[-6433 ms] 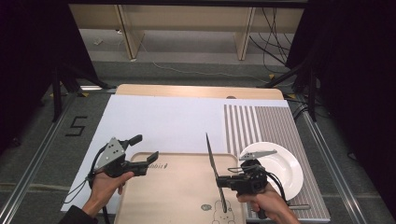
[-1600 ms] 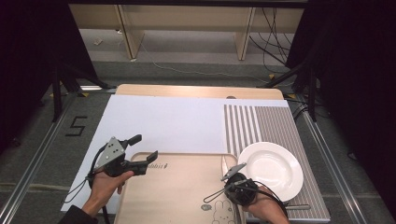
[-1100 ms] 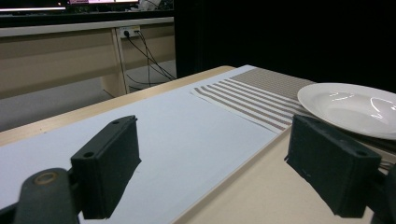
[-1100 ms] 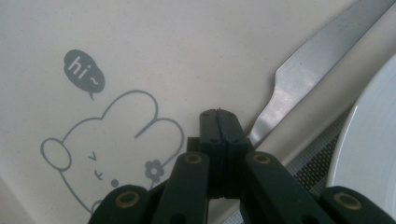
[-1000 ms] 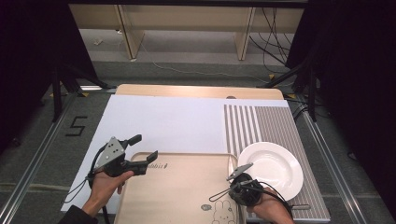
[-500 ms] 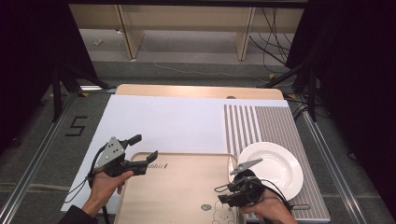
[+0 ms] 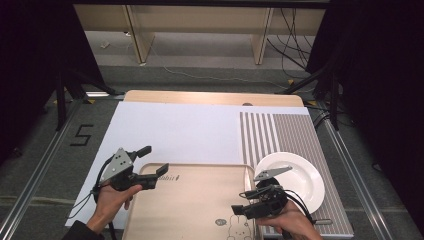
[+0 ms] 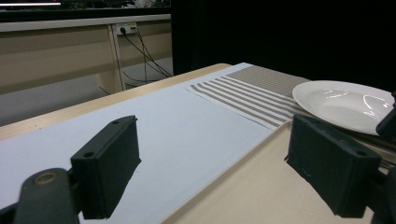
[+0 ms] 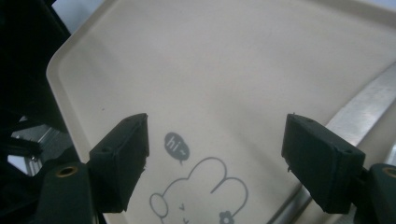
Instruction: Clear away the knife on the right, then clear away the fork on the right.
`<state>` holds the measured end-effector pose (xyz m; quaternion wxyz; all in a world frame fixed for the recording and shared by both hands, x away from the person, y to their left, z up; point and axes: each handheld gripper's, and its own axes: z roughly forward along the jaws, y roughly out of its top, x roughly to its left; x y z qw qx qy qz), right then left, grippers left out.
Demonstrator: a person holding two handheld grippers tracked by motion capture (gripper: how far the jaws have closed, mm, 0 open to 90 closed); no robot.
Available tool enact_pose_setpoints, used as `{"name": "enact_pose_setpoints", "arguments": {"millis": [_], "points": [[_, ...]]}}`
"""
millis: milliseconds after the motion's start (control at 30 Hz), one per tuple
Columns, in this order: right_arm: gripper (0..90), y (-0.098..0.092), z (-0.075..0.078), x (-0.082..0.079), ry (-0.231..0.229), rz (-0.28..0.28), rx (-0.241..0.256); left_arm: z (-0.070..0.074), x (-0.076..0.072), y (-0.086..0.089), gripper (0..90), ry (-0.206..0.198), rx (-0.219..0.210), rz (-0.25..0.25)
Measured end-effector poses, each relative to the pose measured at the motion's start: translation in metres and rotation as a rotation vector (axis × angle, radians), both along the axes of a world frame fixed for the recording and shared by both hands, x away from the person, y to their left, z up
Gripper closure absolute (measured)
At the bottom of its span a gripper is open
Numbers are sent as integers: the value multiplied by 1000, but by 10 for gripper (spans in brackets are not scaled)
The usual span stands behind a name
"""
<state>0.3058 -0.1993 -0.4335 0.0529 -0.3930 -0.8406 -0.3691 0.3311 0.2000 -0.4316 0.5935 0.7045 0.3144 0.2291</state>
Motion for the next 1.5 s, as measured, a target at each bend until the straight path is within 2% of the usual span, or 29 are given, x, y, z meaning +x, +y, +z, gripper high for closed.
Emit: {"name": "enact_pose_setpoints", "arguments": {"millis": [67, 100, 133, 267, 300, 367, 633, 767, 800, 1067, 1133, 1233, 1300, 1400, 1467, 1500], "points": [[236, -2, 1, 1, -12, -20, 4, 0, -2, 1, 162, 5, 2, -1], [215, -6, 2, 2, -11, -51, 15, -1, -2, 1, 162, 4, -7, -8], [215, -6, 2, 2, -11, -51, 15, -1, -3, 2, 162, 10, 3, -2], [215, -14, 3, 4, -28, -83, 37, -2, -6, 4, 162, 23, -1, -6], [215, -16, 4, 4, -30, -103, 40, -3, -6, 4, 162, 26, 2, -7], [215, -19, 5, 4, -25, -108, 48, -3, -8, 4, 162, 29, 8, -9], [214, -35, 6, 3, -52, -154, 67, -4, -11, 5, 162, 31, 8, -11], [214, -42, 8, 2, -45, -173, 76, -4, -13, 5, 162, 32, 11, -13], [214, -44, 8, 2, -56, -173, 74, -4, -13, 5, 162, 32, 9, -12], [215, -54, 9, -3, -56, -201, 65, -4, -14, 4, 162, 28, 12, -19], [215, -57, 9, -4, -56, -204, 38, -4, -14, 4, 162, 27, 15, -19], [216, -60, 8, -5, -67, -204, 41, -4, -14, 3, 162, 27, 18, -18], [226, -63, 9, -7, -64, -189, 21, -3, -14, 3, 162, 22, 19, -19], [226, -67, 9, -10, -67, -203, 38, -3, -13, 3, 162, 16, 13, -29], [226, -73, 10, -12, -69, -223, 6, -3, -14, 3, 162, 21, 15, -24], [226, -73, 10, -12, -69, -223, 6, -3, -15, 3, 162, 19, 14, -26]]}}
